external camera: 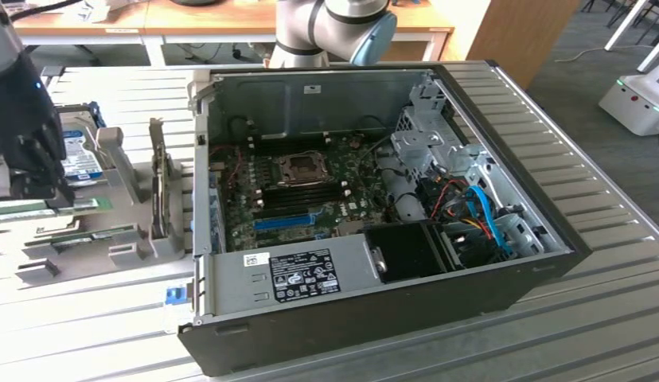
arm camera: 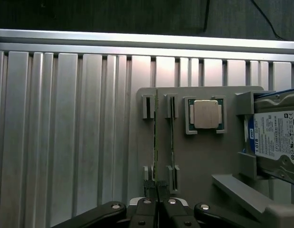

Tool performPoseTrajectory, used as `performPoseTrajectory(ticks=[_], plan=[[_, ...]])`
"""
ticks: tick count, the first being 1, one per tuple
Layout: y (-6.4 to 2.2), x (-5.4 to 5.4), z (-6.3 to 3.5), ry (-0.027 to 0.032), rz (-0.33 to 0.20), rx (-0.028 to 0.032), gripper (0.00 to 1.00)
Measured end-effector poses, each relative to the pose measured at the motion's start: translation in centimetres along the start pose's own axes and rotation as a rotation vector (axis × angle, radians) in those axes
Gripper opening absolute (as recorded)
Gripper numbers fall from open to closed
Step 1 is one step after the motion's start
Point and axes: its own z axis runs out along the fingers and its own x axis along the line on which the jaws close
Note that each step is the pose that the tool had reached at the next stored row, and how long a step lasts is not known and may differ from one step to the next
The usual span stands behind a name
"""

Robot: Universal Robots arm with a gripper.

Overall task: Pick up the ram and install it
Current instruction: 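Pick up the ram and move it above insertion slot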

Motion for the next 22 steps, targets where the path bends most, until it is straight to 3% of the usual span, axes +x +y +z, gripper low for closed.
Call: performPoseTrajectory(ticks=[22], plan=[[-0.02, -0.1, -4.50, -0.0016, 0.041, 0.0010, 0.12]])
